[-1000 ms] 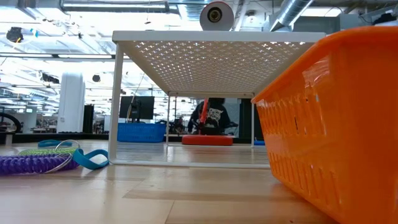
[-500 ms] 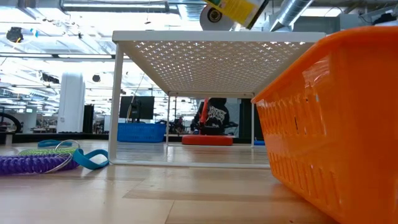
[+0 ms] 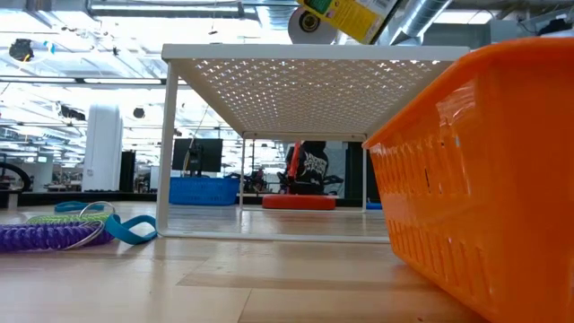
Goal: Pick & Place Office Desk Supplies
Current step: Put the yellow crayon box into the green bin
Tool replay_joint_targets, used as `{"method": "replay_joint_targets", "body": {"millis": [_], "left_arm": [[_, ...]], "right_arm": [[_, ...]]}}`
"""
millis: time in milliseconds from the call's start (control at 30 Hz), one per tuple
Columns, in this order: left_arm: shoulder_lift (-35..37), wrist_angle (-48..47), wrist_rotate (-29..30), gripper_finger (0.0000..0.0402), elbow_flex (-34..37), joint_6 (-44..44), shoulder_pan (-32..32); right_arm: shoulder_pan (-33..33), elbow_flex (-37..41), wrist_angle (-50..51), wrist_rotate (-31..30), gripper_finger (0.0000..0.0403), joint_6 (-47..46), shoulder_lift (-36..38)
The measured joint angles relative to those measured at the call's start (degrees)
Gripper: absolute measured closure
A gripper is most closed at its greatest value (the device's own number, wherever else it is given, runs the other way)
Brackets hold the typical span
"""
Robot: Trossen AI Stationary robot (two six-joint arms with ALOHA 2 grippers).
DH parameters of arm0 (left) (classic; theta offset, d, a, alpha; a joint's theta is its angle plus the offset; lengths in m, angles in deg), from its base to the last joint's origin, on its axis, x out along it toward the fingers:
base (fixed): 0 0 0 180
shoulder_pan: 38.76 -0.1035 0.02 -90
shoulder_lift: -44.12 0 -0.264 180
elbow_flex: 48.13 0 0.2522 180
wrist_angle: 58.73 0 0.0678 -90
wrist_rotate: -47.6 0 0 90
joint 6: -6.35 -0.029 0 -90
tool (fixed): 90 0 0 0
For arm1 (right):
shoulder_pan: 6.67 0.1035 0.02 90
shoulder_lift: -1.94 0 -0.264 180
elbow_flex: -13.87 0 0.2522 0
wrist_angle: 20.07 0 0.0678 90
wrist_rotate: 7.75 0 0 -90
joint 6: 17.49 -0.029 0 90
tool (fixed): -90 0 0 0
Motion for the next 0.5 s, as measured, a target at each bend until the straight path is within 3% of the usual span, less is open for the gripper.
{"method": "replay_joint_targets", "body": {"millis": [500], "left_arm": [[-0.4,0.0,-1.5,0.0401,-4.2,0.0,0.0]], "right_arm": [[-0.2,0.0,0.1,0.8,0.0132,-1.5,0.0]]}}
